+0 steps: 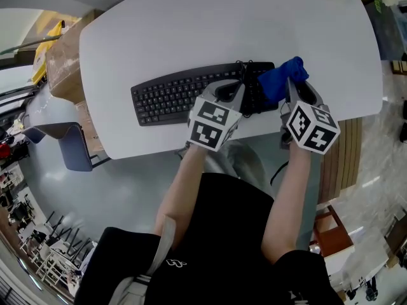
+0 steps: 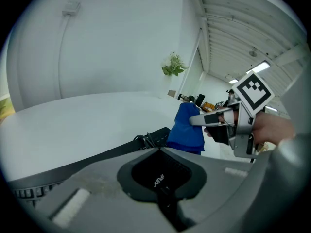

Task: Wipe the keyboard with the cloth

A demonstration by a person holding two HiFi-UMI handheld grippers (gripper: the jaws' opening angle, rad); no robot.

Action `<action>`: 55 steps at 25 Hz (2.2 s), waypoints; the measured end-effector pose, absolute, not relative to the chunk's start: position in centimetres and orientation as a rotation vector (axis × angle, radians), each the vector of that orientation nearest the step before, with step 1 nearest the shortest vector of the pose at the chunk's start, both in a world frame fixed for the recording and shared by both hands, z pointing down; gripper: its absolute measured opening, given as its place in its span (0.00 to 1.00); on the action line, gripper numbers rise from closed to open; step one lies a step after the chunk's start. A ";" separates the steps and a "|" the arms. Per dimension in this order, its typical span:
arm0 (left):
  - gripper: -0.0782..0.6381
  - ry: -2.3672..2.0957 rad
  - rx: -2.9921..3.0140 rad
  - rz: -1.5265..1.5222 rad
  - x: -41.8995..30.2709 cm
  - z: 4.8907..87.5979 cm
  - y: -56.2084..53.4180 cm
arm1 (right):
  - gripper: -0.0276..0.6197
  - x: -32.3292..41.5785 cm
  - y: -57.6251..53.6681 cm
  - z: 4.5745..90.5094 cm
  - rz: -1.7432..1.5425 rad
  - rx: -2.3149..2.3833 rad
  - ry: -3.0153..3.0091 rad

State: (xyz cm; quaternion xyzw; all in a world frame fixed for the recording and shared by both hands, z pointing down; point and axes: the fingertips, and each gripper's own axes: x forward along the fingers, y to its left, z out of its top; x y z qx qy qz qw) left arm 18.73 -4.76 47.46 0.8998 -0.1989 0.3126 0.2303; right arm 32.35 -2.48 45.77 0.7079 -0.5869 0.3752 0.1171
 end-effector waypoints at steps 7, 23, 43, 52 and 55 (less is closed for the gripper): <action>0.11 -0.572 2.500 0.803 17.8 46.4 -4.4 | 0.18 31.4 -3.0 41.1 0.997 2.067 -1.823; 0.11 -1.045 2.330 0.653 4.8 42.2 -6.5 | 0.18 13.4 -9.1 35.1 0.924 1.400 -2.362; 0.11 -1.238 2.086 0.656 -17.3 46.0 -2.1 | 0.18 -12.3 -3.3 43.1 1.177 0.909 -2.351; 0.11 -1.125 2.120 0.663 -17.2 47.6 -2.7 | 0.18 -13.5 -2.5 46.3 1.233 0.931 -2.247; 0.11 -1.101 2.128 0.664 -17.0 48.1 -2.8 | 0.18 -13.5 -2.4 47.2 1.218 0.950 -2.216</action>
